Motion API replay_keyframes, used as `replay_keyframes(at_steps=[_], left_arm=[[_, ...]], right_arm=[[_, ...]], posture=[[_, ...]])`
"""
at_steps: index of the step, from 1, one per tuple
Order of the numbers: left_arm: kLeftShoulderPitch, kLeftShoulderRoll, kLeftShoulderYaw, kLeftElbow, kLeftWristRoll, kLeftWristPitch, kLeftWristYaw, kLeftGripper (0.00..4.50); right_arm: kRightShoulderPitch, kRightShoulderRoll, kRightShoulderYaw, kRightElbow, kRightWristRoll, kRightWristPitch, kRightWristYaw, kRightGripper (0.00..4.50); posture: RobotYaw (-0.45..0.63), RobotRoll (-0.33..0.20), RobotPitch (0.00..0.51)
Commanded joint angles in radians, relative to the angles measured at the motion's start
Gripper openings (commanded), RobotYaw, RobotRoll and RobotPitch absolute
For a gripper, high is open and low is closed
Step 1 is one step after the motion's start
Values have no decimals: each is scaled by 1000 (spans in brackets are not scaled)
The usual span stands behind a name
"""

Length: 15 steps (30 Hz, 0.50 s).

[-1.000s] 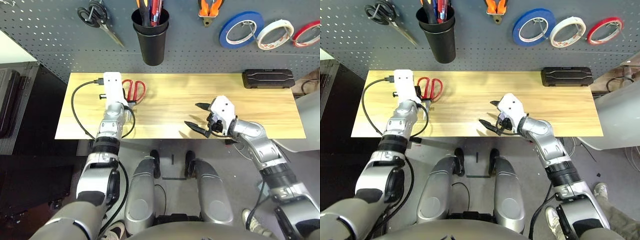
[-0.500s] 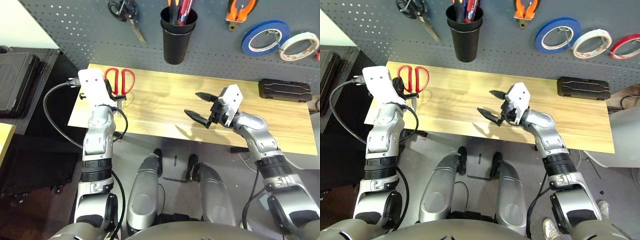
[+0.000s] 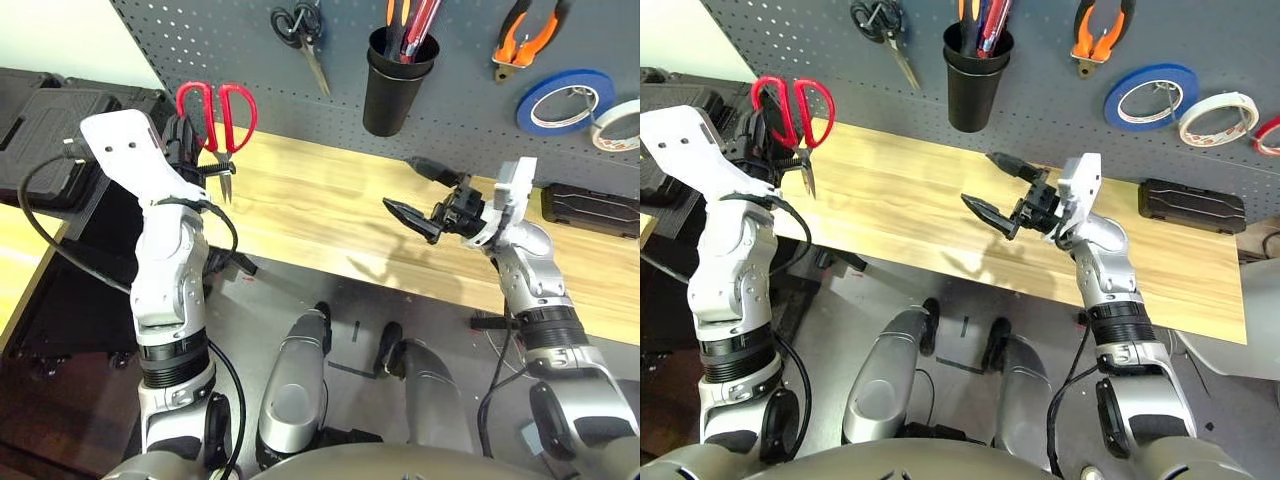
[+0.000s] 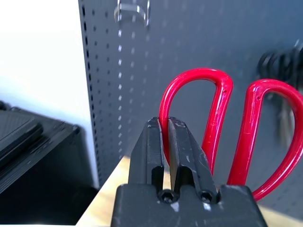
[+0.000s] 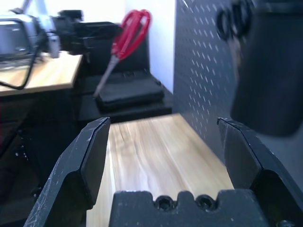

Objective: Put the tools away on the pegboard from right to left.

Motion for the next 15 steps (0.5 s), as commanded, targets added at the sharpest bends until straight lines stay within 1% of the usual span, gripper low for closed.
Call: replay_keyframes(at_steps=[1, 7, 10, 15], left_arm=[[-26, 11, -3, -18, -16, 17, -10, 22], [-95, 29, -13, 21, -27, 17, -33, 22], [-154, 18, -21, 47, -51, 21, -46, 22], [-202, 4, -41, 97, -65, 7, -66, 22]], right_arm=[[25, 0, -30, -17, 14, -57, 13, 4500], [31, 1, -55, -56, 24, -122, -9, 4500], [30, -5, -74, -71, 18, -141, -52, 4500], [19, -13, -97, -60, 9, -172, -95, 4500]], posture=[[387, 0, 229], [360, 0, 225], [339, 0, 223], [327, 0, 222]])
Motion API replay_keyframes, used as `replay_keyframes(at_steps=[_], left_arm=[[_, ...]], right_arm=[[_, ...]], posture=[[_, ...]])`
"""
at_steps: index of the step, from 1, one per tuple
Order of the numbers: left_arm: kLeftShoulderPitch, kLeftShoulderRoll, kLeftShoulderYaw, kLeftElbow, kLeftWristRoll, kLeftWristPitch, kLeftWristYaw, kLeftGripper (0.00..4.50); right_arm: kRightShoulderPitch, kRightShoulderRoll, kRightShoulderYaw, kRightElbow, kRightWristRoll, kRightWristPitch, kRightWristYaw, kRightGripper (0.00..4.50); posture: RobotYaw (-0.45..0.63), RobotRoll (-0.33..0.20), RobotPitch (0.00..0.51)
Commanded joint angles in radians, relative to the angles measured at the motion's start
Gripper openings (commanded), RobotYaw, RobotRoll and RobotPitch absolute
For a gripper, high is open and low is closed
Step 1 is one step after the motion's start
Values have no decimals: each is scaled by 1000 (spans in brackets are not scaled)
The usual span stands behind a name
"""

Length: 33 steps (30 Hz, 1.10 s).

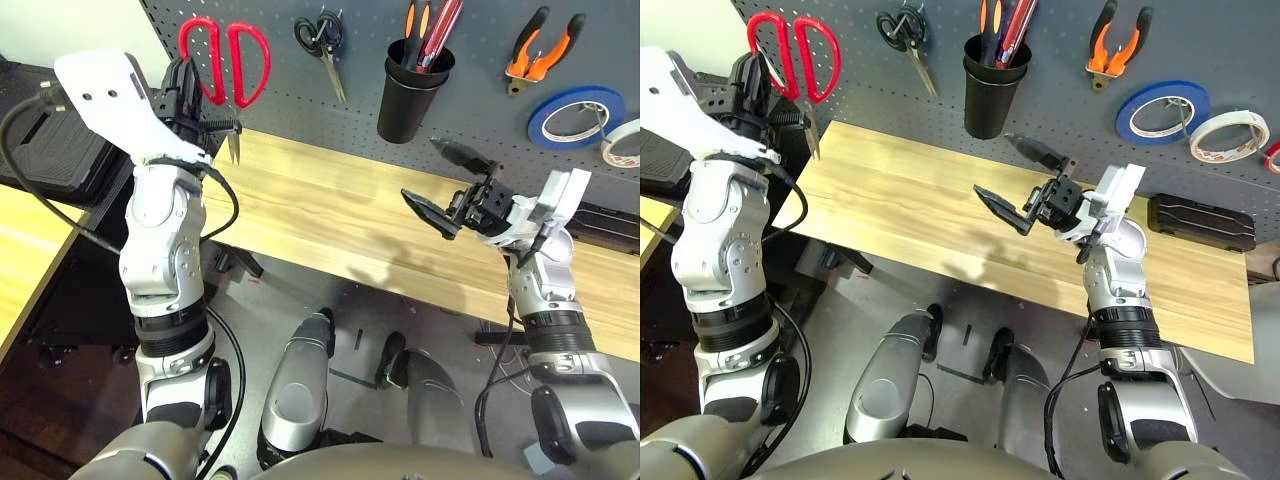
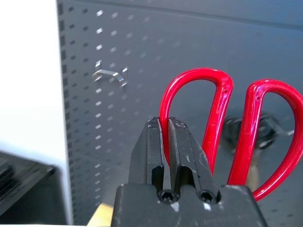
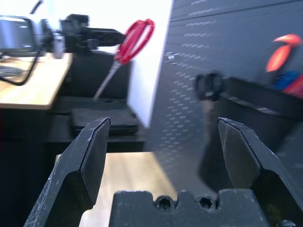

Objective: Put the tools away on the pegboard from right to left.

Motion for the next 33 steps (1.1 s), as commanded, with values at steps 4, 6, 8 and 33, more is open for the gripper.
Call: replay_keyframes(at_steps=[4, 6, 8, 33], left_arm=[[-40, -27, -54, 102, -2, -42, -33, 22], [-45, -33, -62, 129, 3, -53, -36, 22], [-56, -36, -67, 168, 8, -72, -37, 22], [-343, 4, -39, 869, 41, -366, -98, 22]], right_arm=[[-6, -18, -41, 11, -13, -59, -48, 4500], [-7, -20, -40, 11, -15, -61, -55, 4500], [-7, -21, -38, 8, -16, -60, -60, 4500], [57, -28, -2, -130, -29, 8, -130, 4500]], posture=[[296, 0, 215], [296, 0, 215], [296, 0, 215], [189, 0, 209]])
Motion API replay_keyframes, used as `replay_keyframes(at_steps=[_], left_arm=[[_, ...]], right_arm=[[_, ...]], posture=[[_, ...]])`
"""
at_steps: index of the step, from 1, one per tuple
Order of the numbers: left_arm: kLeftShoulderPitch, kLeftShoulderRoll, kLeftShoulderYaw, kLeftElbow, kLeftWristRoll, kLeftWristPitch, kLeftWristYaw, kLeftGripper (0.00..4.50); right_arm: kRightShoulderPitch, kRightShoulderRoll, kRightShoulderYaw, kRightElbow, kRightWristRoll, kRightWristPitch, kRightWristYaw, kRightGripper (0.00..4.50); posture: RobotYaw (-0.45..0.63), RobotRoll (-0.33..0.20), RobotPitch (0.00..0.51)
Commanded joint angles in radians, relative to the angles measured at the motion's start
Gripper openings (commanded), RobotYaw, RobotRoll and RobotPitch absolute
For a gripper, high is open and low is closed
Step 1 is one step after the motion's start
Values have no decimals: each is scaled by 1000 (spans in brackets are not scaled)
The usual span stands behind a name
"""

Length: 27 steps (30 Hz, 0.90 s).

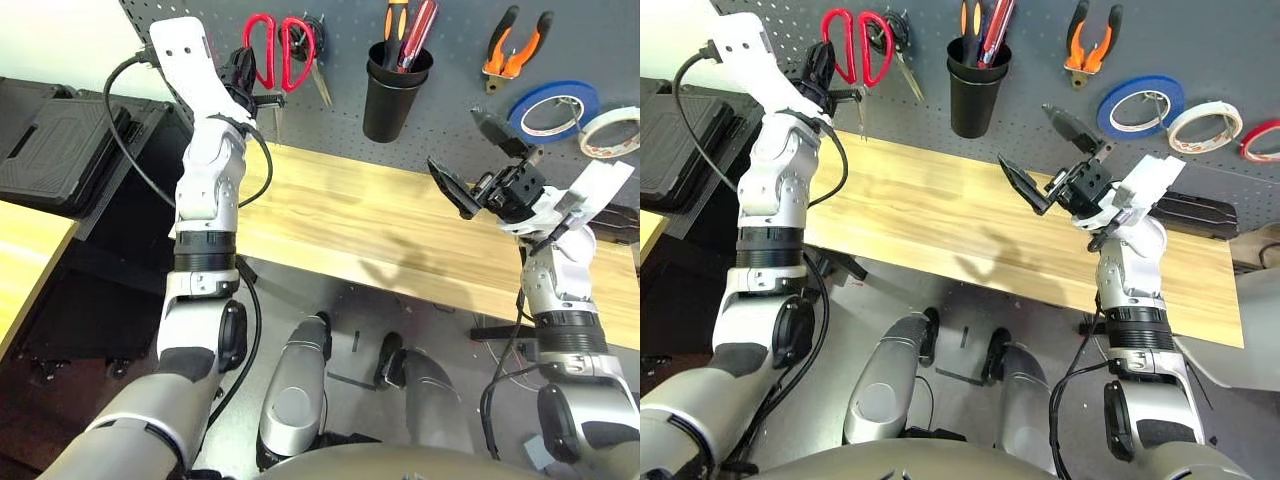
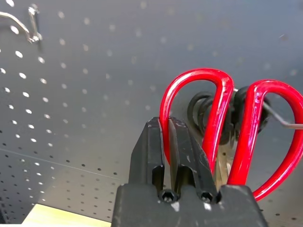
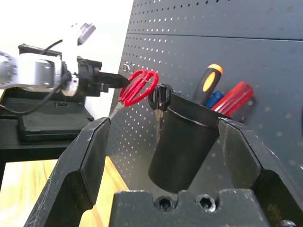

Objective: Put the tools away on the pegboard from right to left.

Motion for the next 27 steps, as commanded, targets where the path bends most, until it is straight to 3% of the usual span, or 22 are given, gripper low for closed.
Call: replay_keyframes(at_steps=[1, 6, 12, 18, 22, 27], left_arm=[[-45, 5, -2, 126, 18, -77, -21, 22], [-107, 25, 6, 293, 37, -161, -10, 22], [-74, 21, -7, 277, 44, -198, -20, 2132], [82, 16, -36, 45, 42, -148, -32, 4456], [273, 33, -54, -247, 29, -58, -56, 4456], [433, 55, -60, -435, 29, 0, -83, 4456]], right_arm=[[34, -10, 17, -59, -5, 28, -11, 4500], [67, -13, 31, -119, -5, 61, -32, 4500], [74, -8, 40, -139, -9, 80, -47, 4500], [74, 1, 46, -132, -9, 88, -58, 4500], [89, 8, 30, -122, -31, 137, -135, 4500], [112, 16, 11, -120, -52, 188, -232, 4500]], posture=[[178, 0, 208], [166, 0, 205], [168, 0, 213], [182, 0, 223], [192, 0, 229], [199, 0, 236]])
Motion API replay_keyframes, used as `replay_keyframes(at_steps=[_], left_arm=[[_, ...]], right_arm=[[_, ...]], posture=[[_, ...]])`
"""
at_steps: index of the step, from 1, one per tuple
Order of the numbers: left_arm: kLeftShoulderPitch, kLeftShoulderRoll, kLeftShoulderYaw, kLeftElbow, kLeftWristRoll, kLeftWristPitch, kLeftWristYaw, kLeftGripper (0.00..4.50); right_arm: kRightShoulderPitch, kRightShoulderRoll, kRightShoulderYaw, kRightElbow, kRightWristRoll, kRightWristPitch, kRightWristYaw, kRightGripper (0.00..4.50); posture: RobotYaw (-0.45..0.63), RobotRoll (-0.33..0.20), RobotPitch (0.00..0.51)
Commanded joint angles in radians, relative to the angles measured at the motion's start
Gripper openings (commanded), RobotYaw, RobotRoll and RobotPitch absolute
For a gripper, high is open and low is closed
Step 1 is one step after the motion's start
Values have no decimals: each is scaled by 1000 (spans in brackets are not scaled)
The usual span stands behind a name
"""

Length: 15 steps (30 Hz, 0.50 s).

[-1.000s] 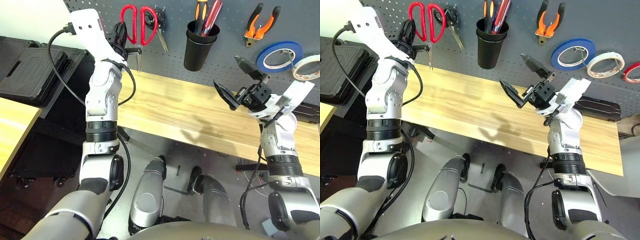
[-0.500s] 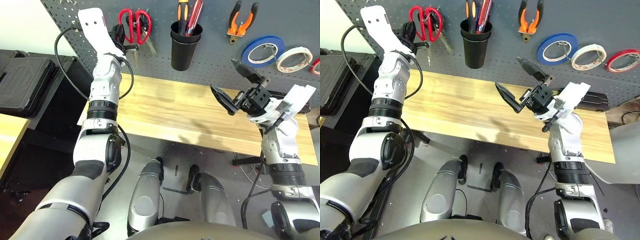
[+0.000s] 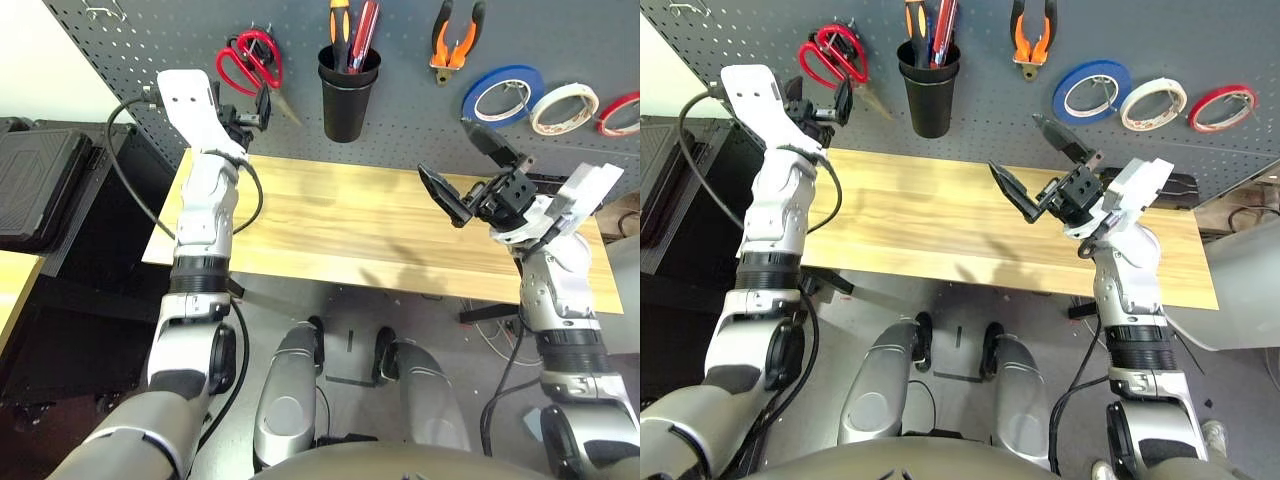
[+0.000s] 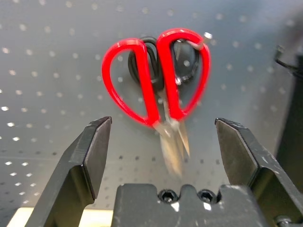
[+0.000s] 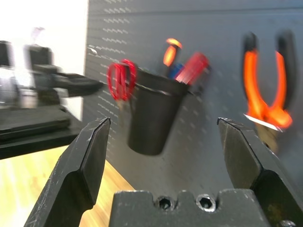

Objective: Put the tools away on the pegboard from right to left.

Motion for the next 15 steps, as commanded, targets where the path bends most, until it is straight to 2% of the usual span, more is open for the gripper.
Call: replay_keyframes(at_steps=[1, 8, 15], left_arm=[[87, 15, -10, -98, 3, 36, -22, 4456], [211, 45, 25, -114, 44, -42, -2, 4456], [237, 51, 53, 9, 89, -163, 24, 4456]], right_arm=[[33, 7, -24, 1, -25, 39, -78, 4500], [75, 38, -124, 70, -127, 69, -370, 4500], [93, 39, -231, 194, -220, 37, -614, 4500]], posture=[[197, 0, 236], [183, 0, 238], [156, 0, 240]])
